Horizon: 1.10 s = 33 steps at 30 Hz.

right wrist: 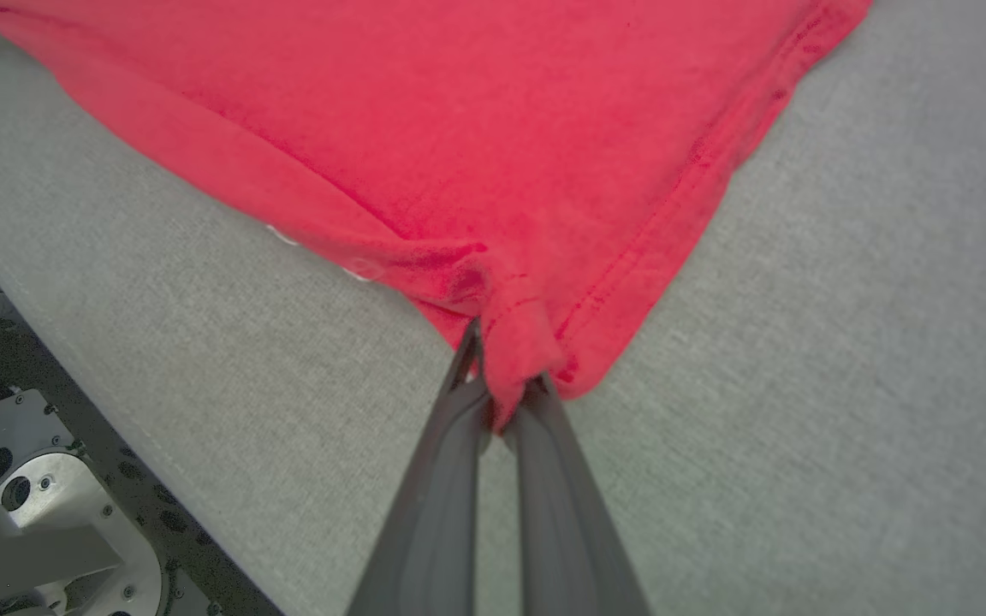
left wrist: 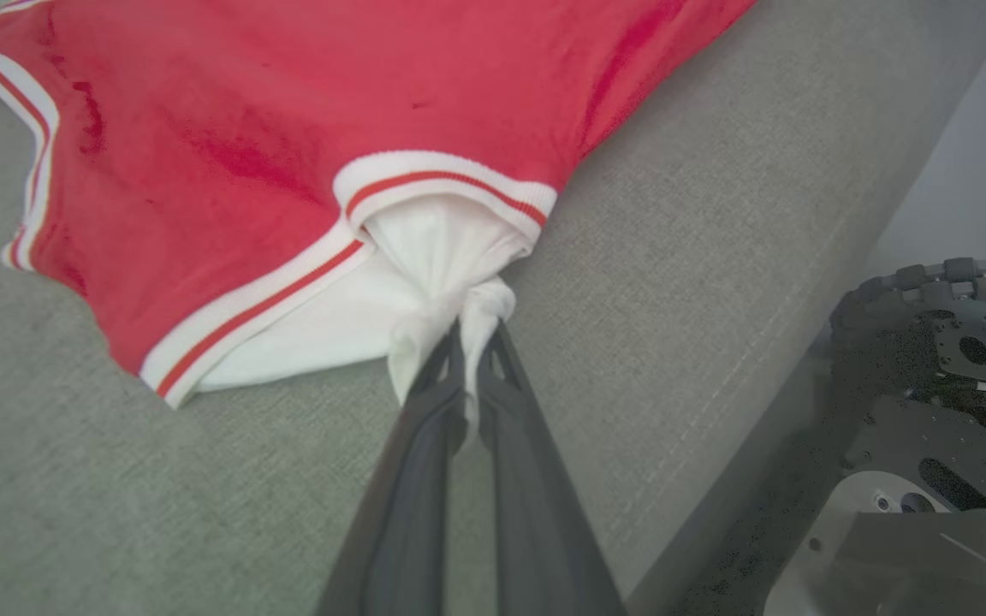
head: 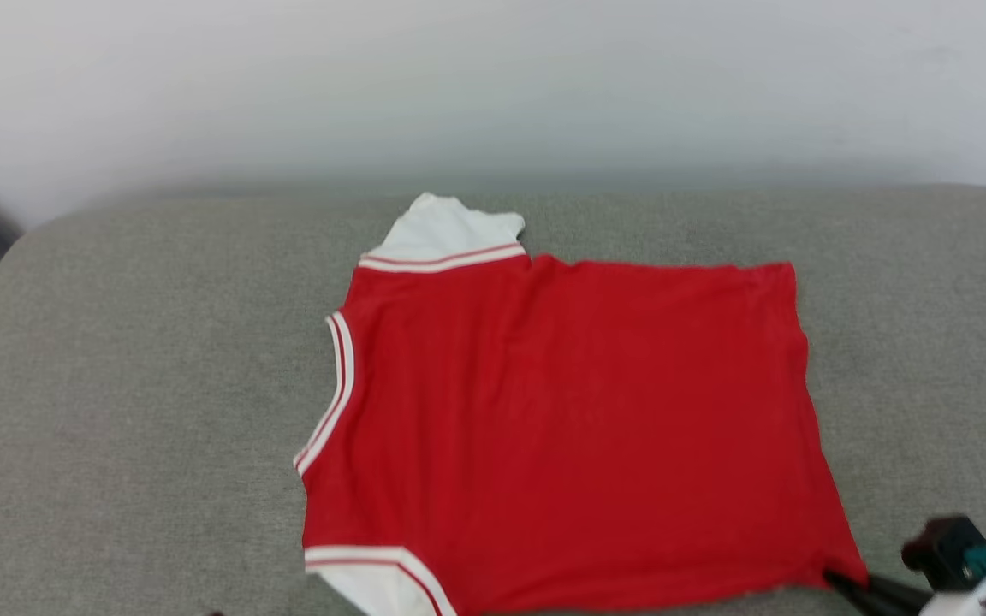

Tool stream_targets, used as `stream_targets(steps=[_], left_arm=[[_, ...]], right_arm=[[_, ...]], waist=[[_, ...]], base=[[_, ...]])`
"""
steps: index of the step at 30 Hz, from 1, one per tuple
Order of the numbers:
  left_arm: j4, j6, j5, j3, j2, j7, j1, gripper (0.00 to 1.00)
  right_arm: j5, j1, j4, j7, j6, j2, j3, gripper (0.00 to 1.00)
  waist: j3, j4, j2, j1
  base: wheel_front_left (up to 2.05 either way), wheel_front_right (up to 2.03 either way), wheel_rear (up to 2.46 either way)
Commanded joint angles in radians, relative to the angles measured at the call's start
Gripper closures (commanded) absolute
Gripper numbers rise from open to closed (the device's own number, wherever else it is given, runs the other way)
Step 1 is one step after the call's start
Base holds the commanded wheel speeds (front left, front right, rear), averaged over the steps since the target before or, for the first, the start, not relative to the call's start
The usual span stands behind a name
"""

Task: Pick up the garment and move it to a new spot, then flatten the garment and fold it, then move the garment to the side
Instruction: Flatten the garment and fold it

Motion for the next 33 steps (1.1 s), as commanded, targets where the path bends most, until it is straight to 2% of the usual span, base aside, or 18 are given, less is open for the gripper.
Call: stream_targets(steps=[1, 5, 9, 14, 19, 25, 30, 33], left_arm=[[-0.006, 0.001, -0.007, -0.005, -0.006, 0.005, 0.025, 1.0], [-0.015, -0.009, -0.006, -0.009, -0.024, 0.027, 0.079, 1.0], [-0.004, -0.02, 0.001, -0.01, -0.041, 0.038, 0.099, 1.0], [0.013, -0.023, 0.019, 0.005, -0.026, 0.03, 0.047, 1.0], [0.015, -0.045, 0.047, 0.032, -0.004, 0.04, -0.042, 1.0], [0.047, -0.115, 0.095, 0.052, 0.0, 0.074, -0.196, 1.0], [0.116, -0.192, 0.119, 0.068, -0.027, 0.093, -0.335, 1.0], [0.17, -0.222, 0.13, 0.068, -0.056, 0.108, -0.414, 1.0]], right_arm=[[-0.004, 0.033, -0.011, 0.007, -0.001, -0.01, -0.016, 1.0], [-0.019, 0.156, -0.053, 0.035, -0.001, -0.02, -0.103, 1.0], [-0.056, 0.233, -0.087, 0.069, -0.001, -0.003, -0.191, 1.0], [-0.108, 0.281, -0.126, 0.11, -0.001, 0.036, -0.305, 1.0], [-0.152, 0.287, -0.182, 0.149, -0.001, 0.071, -0.414, 1.0], [-0.193, 0.261, -0.258, 0.207, -0.001, 0.102, -0.506, 1.0], [-0.223, 0.211, -0.296, 0.249, -0.001, 0.11, -0.554, 1.0], [-0.229, 0.172, -0.306, 0.275, -0.001, 0.116, -0.571, 1.0]], waist=[[-0.015, 0.0, 0.0, 0.0004], [-0.025, 0.001, 0.0, 0.0004], [-0.027, 0.0, 0.0, 0.0004], [-0.026, 0.004, 0.0, 0.0004], [-0.013, 0.006, 0.0, 0.0004], [0.029, 0.001, 0.0, 0.0004], [0.087, -0.013, 0.0, 0.0004], [0.128, -0.021, 0.0, 0.0004]], base=[[0.0, 0.0, 0.0], [0.0, 0.0, 0.0], [0.0, 0.0, 0.0], [0.0, 0.0, 0.0], [0.0, 0.0, 0.0], [0.0, 0.0, 0.0], [0.0, 0.0, 0.0], [0.0, 0.0, 0.0]])
